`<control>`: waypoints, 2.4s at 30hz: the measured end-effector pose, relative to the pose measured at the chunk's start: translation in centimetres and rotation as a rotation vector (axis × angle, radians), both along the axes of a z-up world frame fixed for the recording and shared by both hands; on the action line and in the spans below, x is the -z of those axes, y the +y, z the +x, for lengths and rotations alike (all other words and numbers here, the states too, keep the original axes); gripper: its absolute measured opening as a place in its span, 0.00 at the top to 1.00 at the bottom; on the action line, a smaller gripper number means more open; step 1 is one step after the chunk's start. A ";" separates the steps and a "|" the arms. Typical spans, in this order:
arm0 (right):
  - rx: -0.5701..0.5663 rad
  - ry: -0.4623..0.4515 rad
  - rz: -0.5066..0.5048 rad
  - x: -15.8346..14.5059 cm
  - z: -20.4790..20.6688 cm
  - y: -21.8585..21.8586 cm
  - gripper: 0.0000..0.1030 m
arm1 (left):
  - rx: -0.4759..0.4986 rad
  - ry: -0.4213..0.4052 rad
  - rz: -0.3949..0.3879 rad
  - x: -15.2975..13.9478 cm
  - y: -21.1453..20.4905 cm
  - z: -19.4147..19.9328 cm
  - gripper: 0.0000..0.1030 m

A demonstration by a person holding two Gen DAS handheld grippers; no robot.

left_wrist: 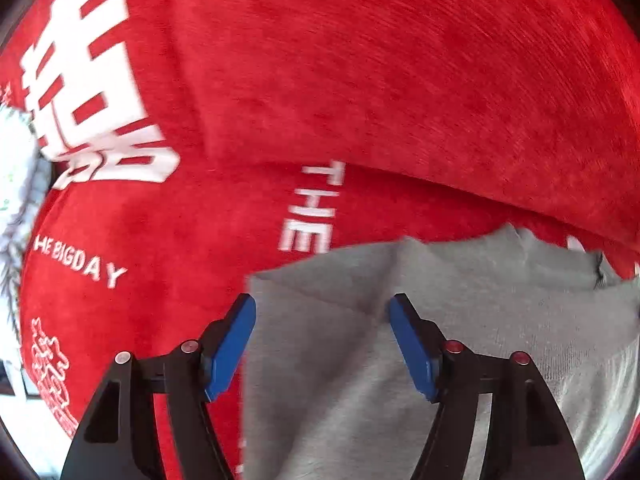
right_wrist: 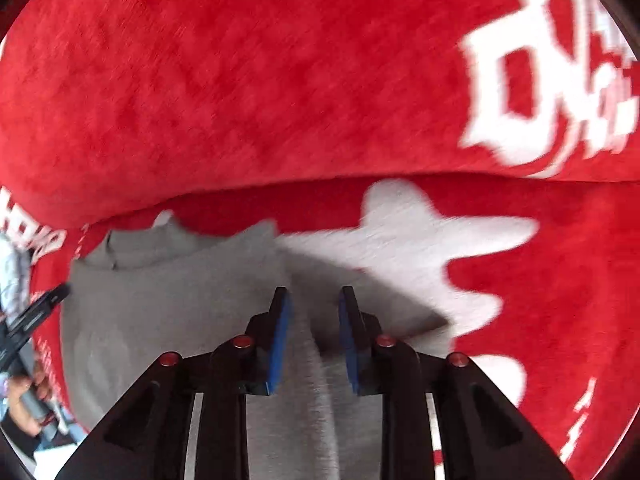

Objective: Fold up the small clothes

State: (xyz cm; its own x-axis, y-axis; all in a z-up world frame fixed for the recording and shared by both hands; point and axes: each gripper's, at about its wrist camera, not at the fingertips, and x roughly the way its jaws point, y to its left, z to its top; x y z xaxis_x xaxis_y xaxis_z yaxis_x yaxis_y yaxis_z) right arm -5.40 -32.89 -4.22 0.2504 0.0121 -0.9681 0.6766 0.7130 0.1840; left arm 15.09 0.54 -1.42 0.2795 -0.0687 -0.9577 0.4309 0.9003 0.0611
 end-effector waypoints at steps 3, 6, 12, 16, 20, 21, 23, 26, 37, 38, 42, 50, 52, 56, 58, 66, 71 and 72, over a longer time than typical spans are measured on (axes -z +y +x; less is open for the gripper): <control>0.012 -0.043 0.033 -1.7 -1.3 0.3 0.74 | -0.015 0.018 -0.013 -1.4 1.4 -0.2 0.31; -0.041 -0.066 0.086 -3.0 -2.7 2.5 0.74 | 0.018 0.043 -0.026 -2.6 2.2 -1.7 0.31; -0.186 -0.013 0.133 -1.9 -4.6 8.6 0.71 | 0.069 0.113 0.022 -0.6 2.9 -6.4 0.31; -0.151 0.029 0.130 -0.7 -6.3 8.9 0.72 | 0.033 0.143 0.032 1.1 4.8 -7.5 0.30; -0.061 0.025 0.128 -1.8 -8.2 8.4 0.72 | 0.024 0.141 0.047 0.8 7.2 -7.7 0.16; -0.040 0.021 0.140 -2.1 -8.5 8.2 0.70 | 0.023 0.152 0.044 0.8 7.8 -7.5 0.16; -0.026 -0.040 0.199 -3.2 -9.3 8.5 0.65 | 0.029 0.180 0.025 0.5 9.0 -7.4 0.16; -0.033 -0.152 0.341 -4.6 -9.5 12.1 0.50 | 0.068 0.225 -0.025 0.0 10.1 -7.5 0.16; 0.389 -0.208 0.792 4.4 -9.5 28.8 0.42 | 0.273 0.414 -0.188 0.3 10.2 -10.2 0.19; 0.445 -0.250 0.797 4.6 -9.6 29.0 0.42 | 0.275 0.428 -0.204 0.6 10.3 -10.1 0.37; 0.538 -0.305 0.774 4.1 -9.4 28.7 0.94 | 0.293 0.459 -0.216 1.5 10.5 -9.2 0.90; 0.345 -0.146 0.619 2.1 -9.9 27.8 0.92 | 0.356 0.426 -0.180 1.5 11.8 -10.1 0.90; 0.356 -0.097 0.619 3.1 -10.3 28.3 0.93 | 0.352 0.413 -0.191 1.7 12.2 -10.3 0.90; 0.258 -0.040 0.676 2.7 -10.6 29.0 0.91 | 0.363 0.393 -0.164 0.1 12.5 -10.2 0.90; 0.160 -0.044 0.646 0.8 -10.5 28.9 0.89 | 0.365 0.356 -0.166 -1.3 12.6 -9.7 0.90; 0.148 -0.107 0.338 -4.1 -9.0 19.7 0.89 | 0.309 0.253 -0.236 -4.0 8.1 -4.8 0.90; 0.172 -0.084 0.230 -3.3 -7.8 14.2 0.89 | 0.272 0.214 -0.228 -2.1 3.3 -2.9 0.90; 0.175 -0.069 0.212 -3.0 -7.0 13.8 0.89 | 0.262 0.207 -0.203 -1.4 2.8 -2.7 0.90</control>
